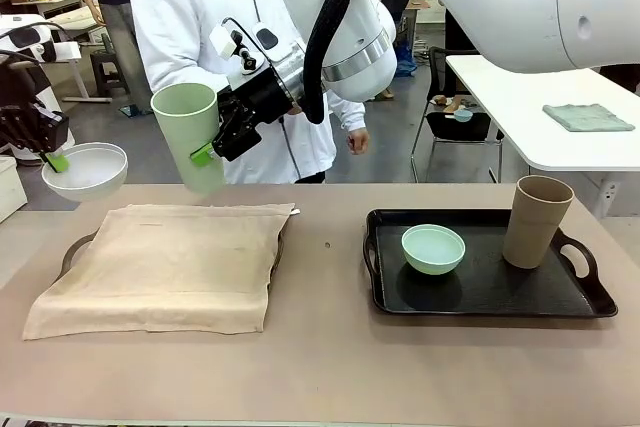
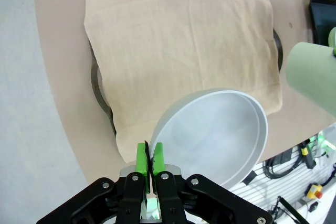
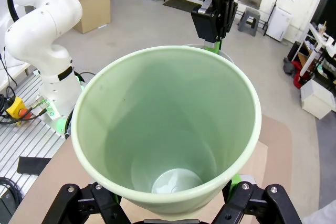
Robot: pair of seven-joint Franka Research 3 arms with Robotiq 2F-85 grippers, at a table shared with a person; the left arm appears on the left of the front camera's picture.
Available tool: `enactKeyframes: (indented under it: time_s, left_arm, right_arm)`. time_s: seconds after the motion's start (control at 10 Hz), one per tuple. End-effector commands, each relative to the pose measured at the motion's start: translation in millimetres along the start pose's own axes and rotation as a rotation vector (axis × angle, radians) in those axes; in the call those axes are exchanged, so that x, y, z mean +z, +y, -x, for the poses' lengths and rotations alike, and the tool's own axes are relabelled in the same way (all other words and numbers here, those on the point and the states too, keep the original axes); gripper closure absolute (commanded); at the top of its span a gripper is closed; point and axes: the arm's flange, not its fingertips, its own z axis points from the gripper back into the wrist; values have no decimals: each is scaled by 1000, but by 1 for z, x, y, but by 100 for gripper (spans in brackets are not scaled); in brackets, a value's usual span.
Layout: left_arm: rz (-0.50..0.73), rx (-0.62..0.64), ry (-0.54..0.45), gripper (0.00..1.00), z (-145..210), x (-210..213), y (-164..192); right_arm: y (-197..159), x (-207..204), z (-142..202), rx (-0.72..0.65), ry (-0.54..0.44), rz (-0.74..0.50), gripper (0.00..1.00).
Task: Set up a tray with a mat and arrange the tableware.
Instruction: Place the Picnic Bowl and Reusable plastic cup back onto the Handle tray in front of the human's position.
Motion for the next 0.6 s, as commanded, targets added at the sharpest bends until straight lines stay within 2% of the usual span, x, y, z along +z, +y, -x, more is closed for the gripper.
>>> enactKeyframes:
  time_s: [0.0,0.3,0.5]
  left_arm:
    - [0,0,0,96,0,0,0]
    - [28,-20,31,96,-4,-66,-3]
    - [47,-48,49,96,-7,-99,-11]
  right_arm:
    - [0,-7,31,-79,-54,-24,15]
    - [8,-30,98,-198,-66,-68,15]
    - [11,-42,121,-247,-58,-93,15]
